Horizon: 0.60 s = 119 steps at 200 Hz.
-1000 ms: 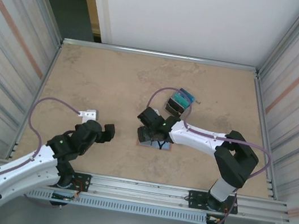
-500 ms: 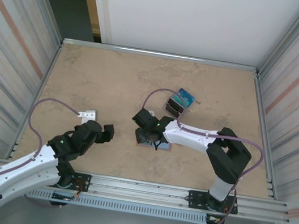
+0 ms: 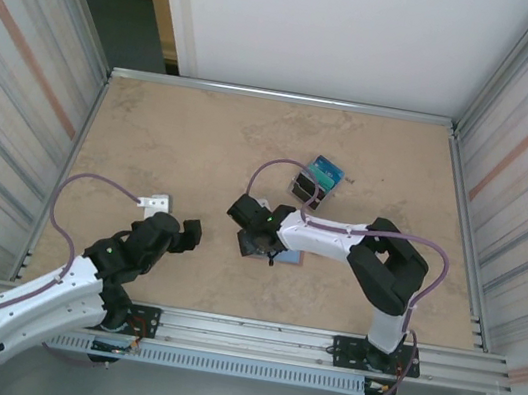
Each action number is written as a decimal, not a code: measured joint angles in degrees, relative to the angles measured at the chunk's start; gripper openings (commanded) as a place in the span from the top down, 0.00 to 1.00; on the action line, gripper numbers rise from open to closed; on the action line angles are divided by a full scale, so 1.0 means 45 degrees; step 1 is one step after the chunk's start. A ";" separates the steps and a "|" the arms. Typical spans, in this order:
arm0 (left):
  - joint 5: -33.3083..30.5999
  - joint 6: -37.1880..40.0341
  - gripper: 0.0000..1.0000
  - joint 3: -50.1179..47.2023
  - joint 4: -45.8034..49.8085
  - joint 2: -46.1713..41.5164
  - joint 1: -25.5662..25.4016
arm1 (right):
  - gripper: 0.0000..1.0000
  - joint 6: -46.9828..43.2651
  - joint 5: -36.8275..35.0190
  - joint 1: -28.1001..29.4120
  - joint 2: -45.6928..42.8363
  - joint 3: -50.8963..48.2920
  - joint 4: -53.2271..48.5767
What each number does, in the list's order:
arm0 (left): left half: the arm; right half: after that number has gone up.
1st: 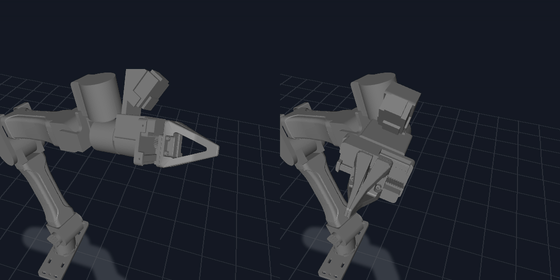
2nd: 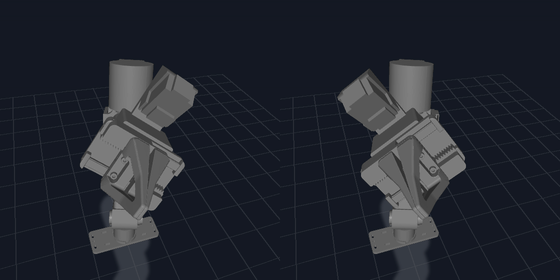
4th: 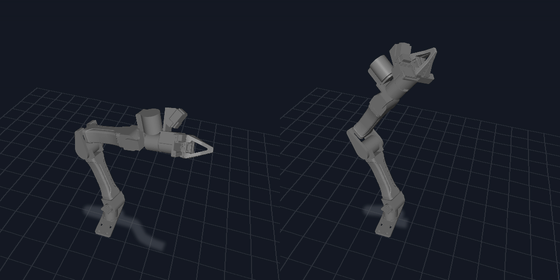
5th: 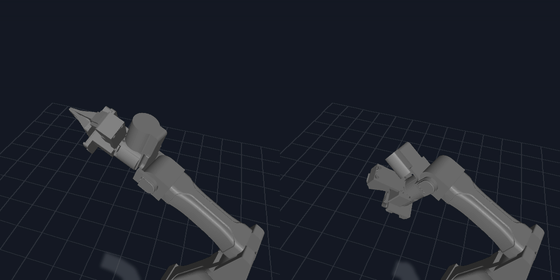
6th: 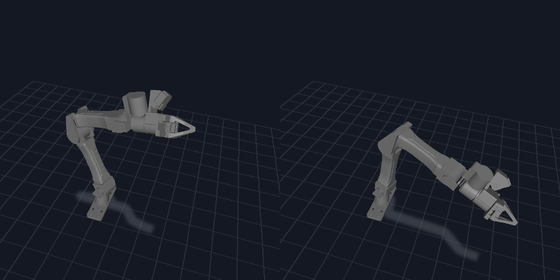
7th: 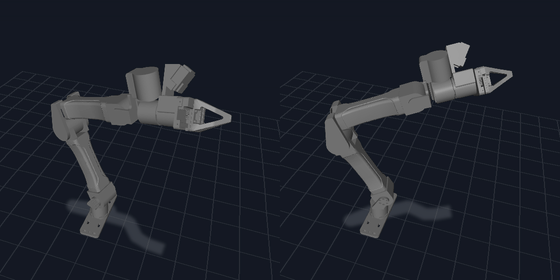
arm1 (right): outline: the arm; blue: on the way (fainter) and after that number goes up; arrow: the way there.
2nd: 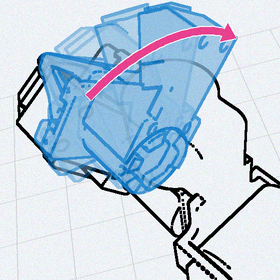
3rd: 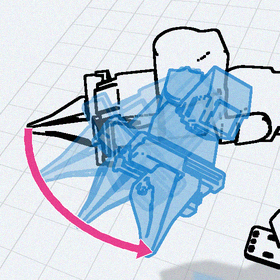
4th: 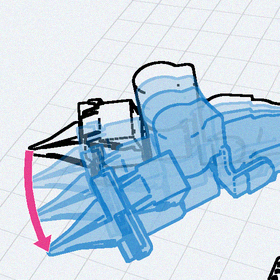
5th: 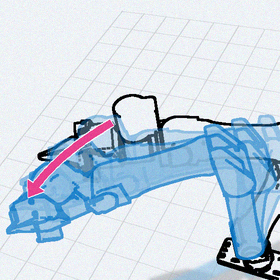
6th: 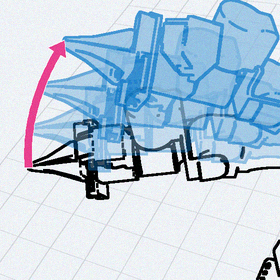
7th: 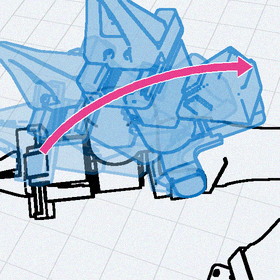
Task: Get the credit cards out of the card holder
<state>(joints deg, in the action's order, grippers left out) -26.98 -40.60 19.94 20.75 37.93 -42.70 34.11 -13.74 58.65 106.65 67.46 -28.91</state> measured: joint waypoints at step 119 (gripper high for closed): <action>0.0092 0.0010 0.01 0.0005 0.0005 0.0000 0.0005 | 0.49 0.0126 -0.0670 0.0000 0.0005 0.0053 -0.0389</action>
<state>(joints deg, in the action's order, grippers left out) -26.57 -40.56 19.97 20.78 37.93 -42.68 34.68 -16.75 58.65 106.67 67.70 -30.65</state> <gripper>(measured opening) 0.986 0.492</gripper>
